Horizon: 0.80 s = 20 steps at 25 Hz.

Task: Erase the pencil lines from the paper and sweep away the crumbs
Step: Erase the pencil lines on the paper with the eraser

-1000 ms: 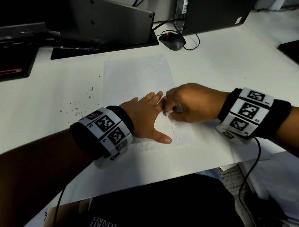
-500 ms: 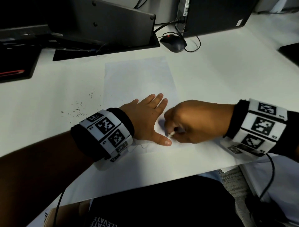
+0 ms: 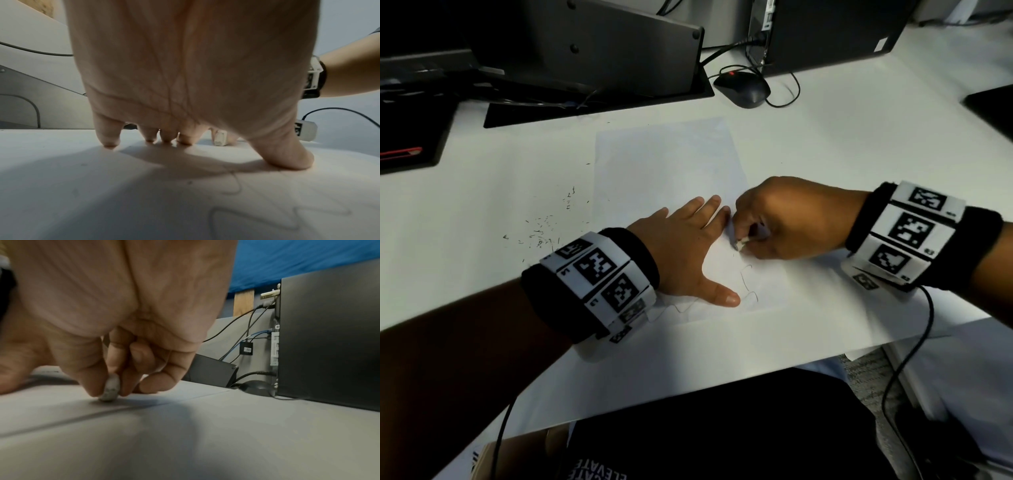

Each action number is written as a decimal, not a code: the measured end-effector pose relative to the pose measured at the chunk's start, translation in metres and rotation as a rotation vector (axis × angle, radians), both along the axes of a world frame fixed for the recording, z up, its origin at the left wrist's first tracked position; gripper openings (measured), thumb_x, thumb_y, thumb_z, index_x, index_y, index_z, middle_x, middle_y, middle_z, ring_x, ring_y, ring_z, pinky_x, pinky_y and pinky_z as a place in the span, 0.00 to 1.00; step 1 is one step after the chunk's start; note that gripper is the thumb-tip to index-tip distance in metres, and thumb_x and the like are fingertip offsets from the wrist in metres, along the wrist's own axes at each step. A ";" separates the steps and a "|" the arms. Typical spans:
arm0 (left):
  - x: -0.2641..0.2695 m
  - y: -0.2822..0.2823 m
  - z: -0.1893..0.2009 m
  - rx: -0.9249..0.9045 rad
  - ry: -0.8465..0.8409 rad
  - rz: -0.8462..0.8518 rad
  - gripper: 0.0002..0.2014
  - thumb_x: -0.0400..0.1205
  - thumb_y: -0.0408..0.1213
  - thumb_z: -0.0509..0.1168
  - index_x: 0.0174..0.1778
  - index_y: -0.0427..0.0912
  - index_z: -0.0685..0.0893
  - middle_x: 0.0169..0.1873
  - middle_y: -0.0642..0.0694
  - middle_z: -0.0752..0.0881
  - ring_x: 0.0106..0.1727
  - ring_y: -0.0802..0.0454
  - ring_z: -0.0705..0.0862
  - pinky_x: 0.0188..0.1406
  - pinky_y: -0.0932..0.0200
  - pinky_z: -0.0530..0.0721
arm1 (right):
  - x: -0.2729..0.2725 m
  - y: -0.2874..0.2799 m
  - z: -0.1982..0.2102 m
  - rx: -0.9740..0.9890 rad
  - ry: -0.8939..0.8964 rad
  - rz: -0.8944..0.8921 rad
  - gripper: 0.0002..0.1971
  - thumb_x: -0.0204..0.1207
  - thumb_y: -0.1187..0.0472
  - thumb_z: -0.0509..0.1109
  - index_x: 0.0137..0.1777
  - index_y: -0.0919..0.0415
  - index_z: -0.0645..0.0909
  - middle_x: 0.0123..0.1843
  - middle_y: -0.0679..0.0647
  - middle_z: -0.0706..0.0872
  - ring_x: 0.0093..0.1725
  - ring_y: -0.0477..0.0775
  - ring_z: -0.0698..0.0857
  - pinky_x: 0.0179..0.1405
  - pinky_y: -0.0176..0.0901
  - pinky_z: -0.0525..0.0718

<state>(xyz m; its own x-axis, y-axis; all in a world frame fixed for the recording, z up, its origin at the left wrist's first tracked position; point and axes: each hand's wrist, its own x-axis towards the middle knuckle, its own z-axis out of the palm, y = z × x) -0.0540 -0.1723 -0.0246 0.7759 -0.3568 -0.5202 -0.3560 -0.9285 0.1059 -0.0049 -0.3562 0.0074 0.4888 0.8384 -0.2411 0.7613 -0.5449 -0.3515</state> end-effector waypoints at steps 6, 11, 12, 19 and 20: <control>0.000 0.000 0.001 0.002 0.011 0.002 0.62 0.68 0.79 0.58 0.87 0.49 0.34 0.86 0.49 0.32 0.87 0.51 0.34 0.85 0.40 0.46 | -0.002 0.003 0.000 -0.023 0.046 0.036 0.07 0.71 0.57 0.72 0.48 0.50 0.88 0.42 0.44 0.87 0.40 0.45 0.83 0.42 0.41 0.81; -0.001 0.000 0.001 0.008 0.007 0.003 0.62 0.68 0.80 0.58 0.87 0.49 0.33 0.86 0.49 0.31 0.87 0.51 0.34 0.85 0.40 0.46 | -0.009 -0.002 -0.003 -0.010 0.046 0.102 0.05 0.74 0.57 0.72 0.48 0.51 0.88 0.42 0.43 0.87 0.38 0.43 0.82 0.40 0.34 0.78; -0.001 0.001 0.001 0.008 0.009 0.005 0.62 0.68 0.80 0.58 0.87 0.50 0.33 0.86 0.49 0.31 0.87 0.51 0.34 0.85 0.39 0.46 | -0.009 -0.004 -0.003 0.003 0.038 0.113 0.05 0.76 0.56 0.72 0.48 0.50 0.89 0.42 0.42 0.87 0.38 0.42 0.81 0.40 0.33 0.76; -0.001 -0.013 0.010 -0.045 0.011 0.029 0.57 0.69 0.75 0.66 0.88 0.55 0.44 0.87 0.47 0.38 0.88 0.50 0.40 0.83 0.35 0.55 | 0.009 -0.014 -0.014 0.143 -0.007 -0.024 0.05 0.73 0.61 0.77 0.48 0.53 0.90 0.40 0.38 0.80 0.38 0.33 0.77 0.39 0.24 0.71; -0.002 -0.016 0.011 -0.060 -0.007 0.024 0.57 0.70 0.75 0.66 0.88 0.53 0.47 0.88 0.48 0.40 0.88 0.51 0.41 0.83 0.35 0.57 | 0.009 -0.013 -0.014 0.140 -0.006 -0.020 0.05 0.73 0.61 0.77 0.48 0.54 0.90 0.39 0.36 0.78 0.38 0.32 0.77 0.38 0.22 0.70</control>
<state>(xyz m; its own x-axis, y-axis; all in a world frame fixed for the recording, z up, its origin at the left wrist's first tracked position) -0.0561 -0.1887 -0.0138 0.7880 -0.3687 -0.4930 -0.3350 -0.9287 0.1590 0.0041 -0.3688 -0.0070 0.5071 0.8536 -0.1195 0.7528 -0.5062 -0.4207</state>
